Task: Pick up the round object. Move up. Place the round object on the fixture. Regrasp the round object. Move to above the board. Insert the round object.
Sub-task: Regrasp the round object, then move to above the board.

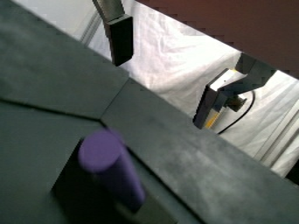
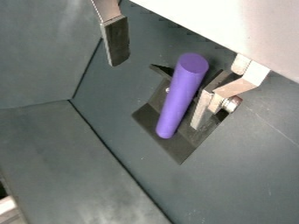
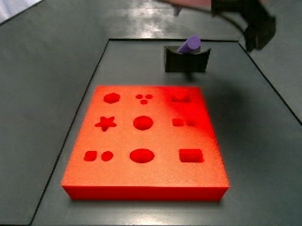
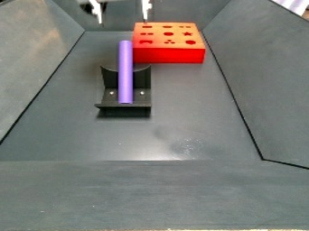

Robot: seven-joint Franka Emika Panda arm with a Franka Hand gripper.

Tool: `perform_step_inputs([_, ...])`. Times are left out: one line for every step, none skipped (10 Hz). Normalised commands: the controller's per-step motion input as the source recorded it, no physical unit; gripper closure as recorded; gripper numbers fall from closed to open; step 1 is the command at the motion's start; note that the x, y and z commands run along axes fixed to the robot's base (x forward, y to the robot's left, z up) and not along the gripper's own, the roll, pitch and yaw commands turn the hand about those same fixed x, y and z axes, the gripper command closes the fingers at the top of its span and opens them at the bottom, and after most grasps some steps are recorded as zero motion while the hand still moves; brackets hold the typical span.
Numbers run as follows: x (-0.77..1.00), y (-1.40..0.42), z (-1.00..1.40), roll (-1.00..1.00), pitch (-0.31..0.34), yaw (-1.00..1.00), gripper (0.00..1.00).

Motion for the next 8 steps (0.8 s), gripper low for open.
perform_step_inputs([0.11,0.02,-1.00,0.08,-0.102,0.06,0.00])
perform_step_inputs([0.12,0.02,-1.00,0.07,-0.106,0.03,0.00])
perform_step_inputs([0.11,0.01,-0.86,0.07,-0.094,0.01,0.00])
perform_step_inputs([0.10,0.00,-0.63,0.07,-0.070,-0.01,0.00])
perform_step_inputs([0.09,0.00,-0.47,0.08,-0.046,-0.03,0.00])
perform_step_inputs([0.09,0.00,-0.36,0.07,-0.034,-0.03,0.00])
perform_step_inputs([0.00,0.00,0.00,0.00,0.000,0.00,1.00])
perform_step_inputs([-0.30,0.11,1.00,0.08,0.096,-0.08,1.00])
